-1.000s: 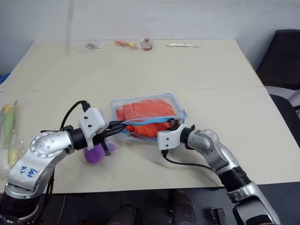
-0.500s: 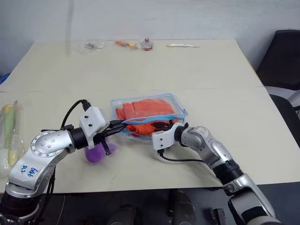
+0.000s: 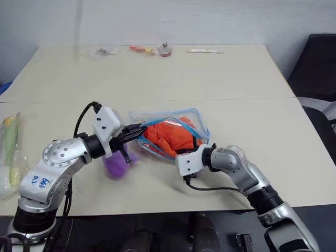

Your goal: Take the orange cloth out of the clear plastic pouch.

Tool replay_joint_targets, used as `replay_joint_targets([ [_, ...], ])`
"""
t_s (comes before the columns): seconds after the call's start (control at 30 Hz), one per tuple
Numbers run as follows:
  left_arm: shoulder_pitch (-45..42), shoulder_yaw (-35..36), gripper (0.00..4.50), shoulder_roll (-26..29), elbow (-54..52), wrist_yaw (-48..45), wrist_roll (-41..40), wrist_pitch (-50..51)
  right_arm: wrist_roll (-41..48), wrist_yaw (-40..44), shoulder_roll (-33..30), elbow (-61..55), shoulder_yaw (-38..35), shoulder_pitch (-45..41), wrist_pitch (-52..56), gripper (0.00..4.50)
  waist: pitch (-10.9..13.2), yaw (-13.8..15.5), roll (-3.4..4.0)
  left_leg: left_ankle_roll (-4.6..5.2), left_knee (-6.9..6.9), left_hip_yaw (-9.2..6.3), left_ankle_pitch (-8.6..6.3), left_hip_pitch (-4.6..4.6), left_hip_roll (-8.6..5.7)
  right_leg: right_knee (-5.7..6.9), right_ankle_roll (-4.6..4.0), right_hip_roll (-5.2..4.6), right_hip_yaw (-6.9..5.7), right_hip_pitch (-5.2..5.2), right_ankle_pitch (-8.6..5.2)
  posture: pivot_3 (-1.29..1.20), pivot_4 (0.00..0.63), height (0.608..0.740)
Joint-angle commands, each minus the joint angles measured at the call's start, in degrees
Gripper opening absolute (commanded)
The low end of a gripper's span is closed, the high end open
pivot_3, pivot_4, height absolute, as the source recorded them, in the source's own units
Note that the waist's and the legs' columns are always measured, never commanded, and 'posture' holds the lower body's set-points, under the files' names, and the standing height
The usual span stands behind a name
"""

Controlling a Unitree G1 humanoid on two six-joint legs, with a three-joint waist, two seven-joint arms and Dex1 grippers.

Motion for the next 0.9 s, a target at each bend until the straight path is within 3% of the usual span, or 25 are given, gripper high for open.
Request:
replay_joint_targets([
  [0.03, -1.6, 0.8, 0.0, -0.4, -0.6, 1.0, -0.1, -0.2, -2.6, 0.9, -1.8, 1.3, 2.5, 0.8, -4.2, 0.02, 0.0, 0.0, 0.0, 0.0, 0.0, 0.01, 0.0, 0.0, 0.0, 0.0, 0.0, 0.0, 0.0, -0.01, 0.0, 0.0, 0.15, 0.74],
  [0.67, -3.0, -5.0, 0.0, 0.0, 0.5, -1.9, 1.9, -2.6, -10.9, -5.7, 0.1, 9.4, 6.0, -6.8, -18.8, 0.02, 0.0, -0.2, -0.01, -0.02, -0.02, 0.01, 0.01, 0.04, 0.07, -0.01, -0.01, 0.02, 0.05, 0.3, -0.01, 0.0, 0.15, 0.74],
  [0.9, -1.0, -6.9, 0.0, 2.0, 3.9, -2.3, 6.2, -5.3, -0.1, -4.2, -4.8, 3.2, 2.8, -5.4, -26.5, 0.02, 0.0, 0.1, 0.01, -0.02, 0.0, -0.11, 0.01, 0.09, 0.06, -0.09, -0.01, -0.01, 0.04, 0.21, -0.01, 0.0, 0.15, 0.74],
])
